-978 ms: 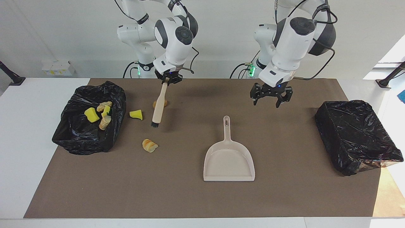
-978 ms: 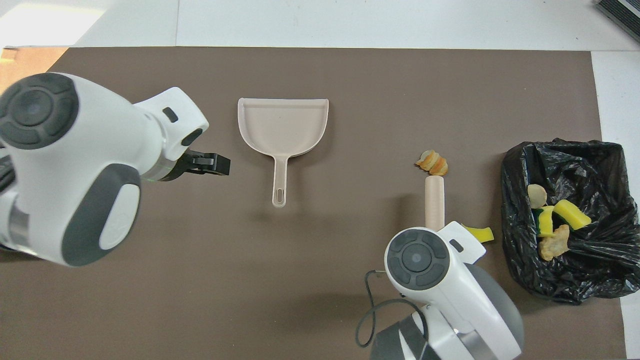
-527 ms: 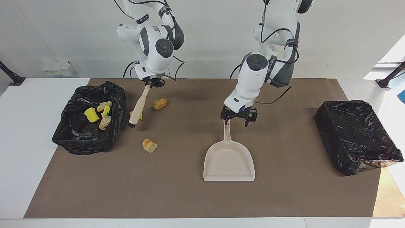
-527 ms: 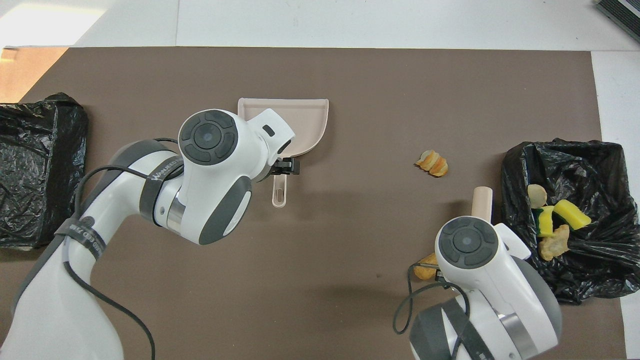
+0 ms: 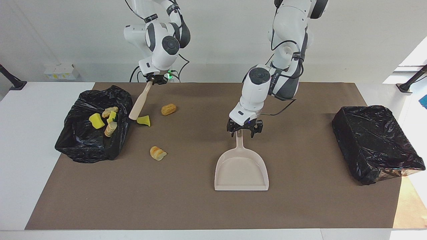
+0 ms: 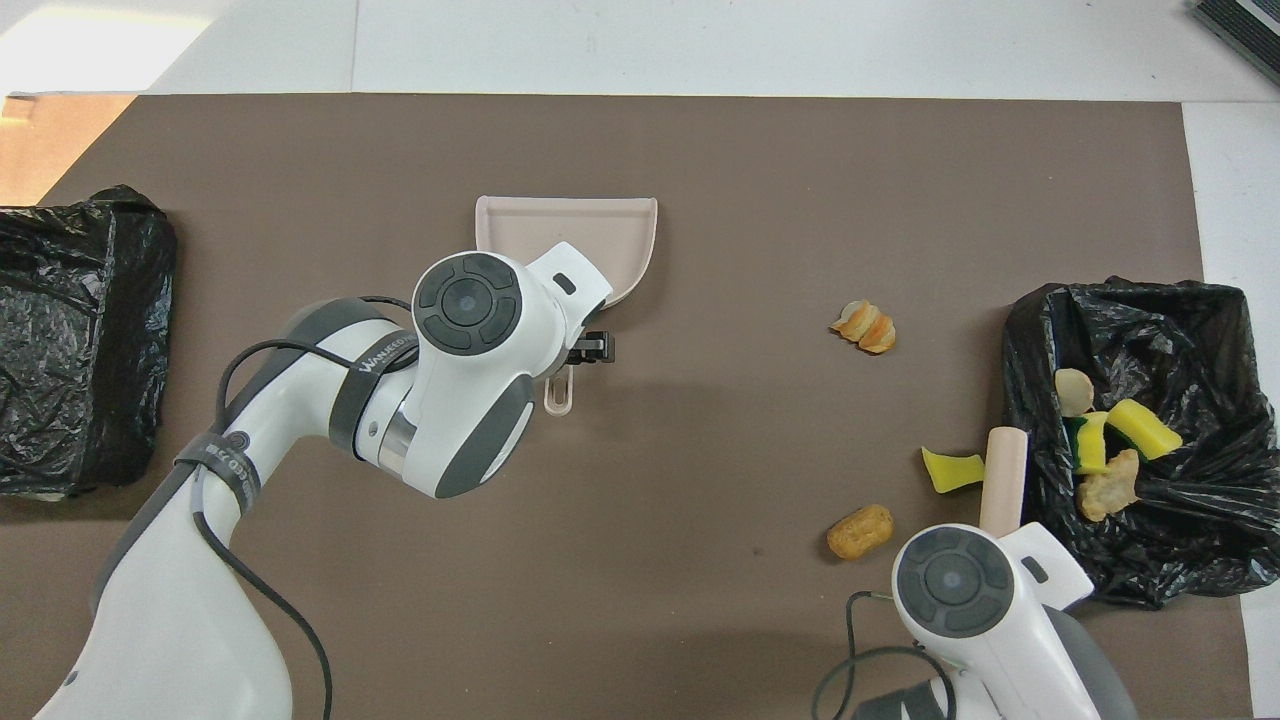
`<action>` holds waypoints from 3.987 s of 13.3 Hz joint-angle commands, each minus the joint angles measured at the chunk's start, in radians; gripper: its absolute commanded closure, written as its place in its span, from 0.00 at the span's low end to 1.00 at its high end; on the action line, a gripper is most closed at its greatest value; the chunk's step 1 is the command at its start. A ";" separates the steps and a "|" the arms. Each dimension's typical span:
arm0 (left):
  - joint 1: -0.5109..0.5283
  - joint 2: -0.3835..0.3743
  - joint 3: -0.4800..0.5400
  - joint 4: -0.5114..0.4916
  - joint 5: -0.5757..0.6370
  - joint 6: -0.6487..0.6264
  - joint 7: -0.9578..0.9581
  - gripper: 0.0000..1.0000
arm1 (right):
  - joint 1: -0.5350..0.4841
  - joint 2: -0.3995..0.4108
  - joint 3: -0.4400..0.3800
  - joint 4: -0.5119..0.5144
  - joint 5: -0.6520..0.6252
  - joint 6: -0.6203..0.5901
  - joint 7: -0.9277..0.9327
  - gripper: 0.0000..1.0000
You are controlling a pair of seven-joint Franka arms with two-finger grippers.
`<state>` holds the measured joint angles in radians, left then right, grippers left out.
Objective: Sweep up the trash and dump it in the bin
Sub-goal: 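Slide the dustpan toward the sponge pieces with the left gripper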
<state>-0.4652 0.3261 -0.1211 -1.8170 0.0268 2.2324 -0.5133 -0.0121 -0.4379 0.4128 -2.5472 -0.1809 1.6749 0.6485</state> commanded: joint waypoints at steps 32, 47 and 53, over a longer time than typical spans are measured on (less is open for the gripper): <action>0.229 -0.349 0.023 -0.264 0.054 -0.303 1.561 1.00 | 0.135 -0.025 0.015 0.055 0.457 0.009 0.129 1.00; 0.051 -0.331 0.020 -0.352 0.054 -0.145 1.532 1.00 | 0.090 0.138 0.001 0.305 0.407 -0.170 0.155 1.00; 0.016 -0.338 0.018 -0.392 0.054 -0.145 1.506 1.00 | 0.104 -0.124 0.009 -0.070 0.425 0.006 0.050 1.00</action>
<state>-0.4067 0.0193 -0.1142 -2.1478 0.0883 2.0648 1.0080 0.0957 -0.4797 0.4173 -2.5141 0.2380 1.6094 0.7571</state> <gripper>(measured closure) 0.683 0.736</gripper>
